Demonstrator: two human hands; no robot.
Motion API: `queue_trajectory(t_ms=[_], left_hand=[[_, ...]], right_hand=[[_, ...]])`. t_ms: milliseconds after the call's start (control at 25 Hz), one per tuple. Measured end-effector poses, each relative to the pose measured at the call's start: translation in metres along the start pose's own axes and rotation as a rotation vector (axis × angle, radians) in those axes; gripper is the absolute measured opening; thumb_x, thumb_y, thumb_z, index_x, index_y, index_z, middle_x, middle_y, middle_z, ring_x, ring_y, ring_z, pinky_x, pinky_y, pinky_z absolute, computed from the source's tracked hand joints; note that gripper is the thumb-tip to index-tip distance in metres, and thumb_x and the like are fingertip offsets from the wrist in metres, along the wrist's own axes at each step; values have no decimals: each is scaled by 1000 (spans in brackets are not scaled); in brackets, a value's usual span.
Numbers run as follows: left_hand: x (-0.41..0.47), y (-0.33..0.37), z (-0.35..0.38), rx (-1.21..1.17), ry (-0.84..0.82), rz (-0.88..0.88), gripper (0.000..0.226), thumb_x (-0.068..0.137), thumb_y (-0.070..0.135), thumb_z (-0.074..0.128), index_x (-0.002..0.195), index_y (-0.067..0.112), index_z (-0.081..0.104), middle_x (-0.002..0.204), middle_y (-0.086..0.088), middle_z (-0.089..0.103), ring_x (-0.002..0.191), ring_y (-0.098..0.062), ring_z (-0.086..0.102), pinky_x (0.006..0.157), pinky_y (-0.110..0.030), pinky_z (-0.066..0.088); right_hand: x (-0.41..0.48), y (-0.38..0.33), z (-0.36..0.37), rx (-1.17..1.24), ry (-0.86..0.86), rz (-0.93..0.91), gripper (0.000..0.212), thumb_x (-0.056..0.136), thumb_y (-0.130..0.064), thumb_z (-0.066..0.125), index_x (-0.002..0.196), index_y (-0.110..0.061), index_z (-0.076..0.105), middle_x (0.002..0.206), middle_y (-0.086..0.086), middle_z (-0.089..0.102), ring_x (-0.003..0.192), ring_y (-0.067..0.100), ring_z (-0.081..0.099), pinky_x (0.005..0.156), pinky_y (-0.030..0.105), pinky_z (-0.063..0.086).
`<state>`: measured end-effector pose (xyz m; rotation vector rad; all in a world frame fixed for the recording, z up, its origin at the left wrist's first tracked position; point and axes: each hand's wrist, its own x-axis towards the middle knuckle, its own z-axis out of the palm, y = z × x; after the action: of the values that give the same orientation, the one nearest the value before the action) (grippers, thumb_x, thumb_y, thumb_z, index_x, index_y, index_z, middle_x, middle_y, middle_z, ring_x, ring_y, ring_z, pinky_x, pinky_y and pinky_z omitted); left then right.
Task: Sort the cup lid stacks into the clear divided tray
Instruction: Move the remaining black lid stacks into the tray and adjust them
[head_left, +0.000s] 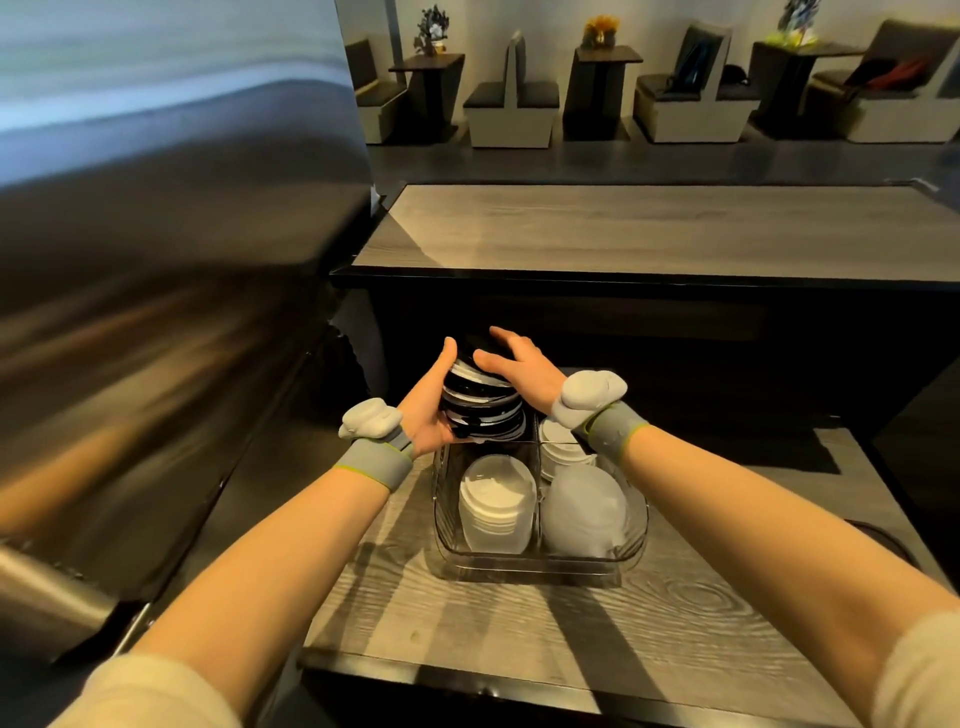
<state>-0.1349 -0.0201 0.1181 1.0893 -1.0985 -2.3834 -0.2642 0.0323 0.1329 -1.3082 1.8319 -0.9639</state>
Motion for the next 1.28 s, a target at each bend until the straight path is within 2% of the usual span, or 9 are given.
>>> queue_trajectory(t_ms=[320, 480, 600, 680, 760, 880, 1120, 1200, 1280], left_hand=[[-2, 4, -22, 137, 184, 30, 29, 88, 33, 37, 86, 16, 61, 80, -4, 66, 75, -23, 58, 70, -32, 46], [-1, 9, -39, 53, 245, 131, 24, 84, 25, 33, 83, 14, 55, 76, -5, 49, 68, -24, 49, 67, -34, 43], [1, 17, -48, 25, 280, 197, 25, 83, 24, 34, 93, 17, 56, 81, -4, 50, 73, -22, 50, 69, -36, 45], [1, 22, -49, 18, 301, 221, 26, 86, 22, 32, 96, 19, 56, 81, -2, 51, 73, -20, 51, 67, -34, 45], [1, 25, -52, 12, 323, 237, 27, 88, 21, 31, 100, 18, 55, 81, -1, 51, 74, -19, 51, 65, -33, 45], [3, 27, -60, -10, 360, 238, 26, 88, 22, 31, 91, 21, 56, 80, -1, 53, 74, -19, 51, 61, -31, 44], [4, 24, -60, 6, 366, 230, 26, 88, 21, 32, 102, 17, 53, 82, 0, 53, 75, -17, 51, 65, -32, 46], [5, 24, -60, 38, 371, 229, 30, 88, 21, 33, 112, 17, 51, 87, 0, 55, 79, -18, 53, 68, -34, 47], [5, 22, -58, 58, 374, 230, 34, 88, 22, 34, 118, 17, 50, 92, -1, 57, 84, -20, 54, 71, -36, 48]], right_hand=[[9, -4, 8, 400, -62, 27, 55, 97, -28, 45, 146, -14, 27, 151, 14, 34, 139, 26, 34, 119, 39, 25], [21, -1, 1, 568, 33, 51, 56, 85, -31, 53, 138, -18, 41, 133, 9, 49, 122, 22, 49, 105, 34, 40], [24, 7, 1, 587, 48, 66, 42, 86, -28, 51, 127, -19, 50, 119, 5, 53, 113, 19, 52, 96, 30, 42], [28, 16, 0, 468, 101, 80, 39, 83, -30, 54, 121, -19, 54, 115, 4, 55, 112, 20, 52, 95, 28, 41], [30, 30, -3, 143, 82, 111, 42, 88, -28, 56, 128, -17, 50, 120, 7, 54, 117, 22, 48, 92, 27, 40], [29, 43, 3, -330, -64, 158, 54, 87, -35, 59, 137, -24, 41, 139, 15, 45, 134, 35, 33, 107, 38, 30], [38, 59, 32, -827, -274, 23, 66, 83, -37, 66, 139, -17, 37, 141, 10, 44, 133, 30, 39, 110, 39, 30], [40, 60, 30, -754, -196, 19, 56, 86, -31, 63, 136, -13, 44, 139, 13, 46, 131, 31, 42, 109, 38, 31], [38, 44, 25, -397, 55, -21, 40, 90, -16, 55, 129, -7, 52, 133, 17, 50, 126, 33, 47, 105, 33, 35]])
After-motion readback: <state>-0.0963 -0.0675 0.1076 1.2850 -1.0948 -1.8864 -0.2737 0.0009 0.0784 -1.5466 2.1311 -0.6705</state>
